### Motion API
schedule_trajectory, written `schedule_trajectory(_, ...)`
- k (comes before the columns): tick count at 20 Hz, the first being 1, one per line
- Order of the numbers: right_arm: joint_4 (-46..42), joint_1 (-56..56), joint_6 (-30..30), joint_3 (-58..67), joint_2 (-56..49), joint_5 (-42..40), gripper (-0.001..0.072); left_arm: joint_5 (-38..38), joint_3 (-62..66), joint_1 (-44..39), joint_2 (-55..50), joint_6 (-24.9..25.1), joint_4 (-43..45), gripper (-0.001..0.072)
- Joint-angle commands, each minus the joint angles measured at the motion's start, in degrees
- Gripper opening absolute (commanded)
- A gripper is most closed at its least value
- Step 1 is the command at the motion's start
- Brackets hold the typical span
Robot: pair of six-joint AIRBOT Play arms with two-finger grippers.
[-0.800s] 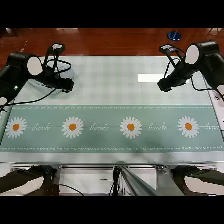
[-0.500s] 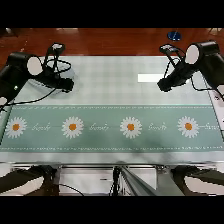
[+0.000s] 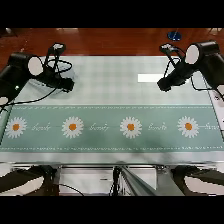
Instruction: Fold the shirts.
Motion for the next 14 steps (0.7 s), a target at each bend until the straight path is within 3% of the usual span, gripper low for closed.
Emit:
schedule_trajectory(1,-0.33,0.04,0.02,-0.02,0.04,-1.09,0.0448,0.39,0.04,0.02,-0.15,0.11,0.07,0.0513)
schedule_trajectory(5,-0.35,0.04,0.02,-0.02,0.04,-1.97,0.0448,4.94,0.04,0.00,-0.33,0.92,0.20,0.0515)
schedule_trajectory(8,-0.39,0.04,0.02,-0.02,0.02,-2.40,0.0448,15.23,0.07,0.66,-0.33,1.03,9.60,0.0719)
schedule_trajectory(11,-1.25,0.04,0.02,-0.02,0.02,-2.91,0.0448,21.55,0.09,5.40,-0.85,0.55,14.75,0.0720)
schedule_trajectory(14,-1.20,0.04,0.11,-0.02,0.02,-3.80,0.0448,21.84,0.09,12.74,-4.98,-3.52,9.20,0.0720)
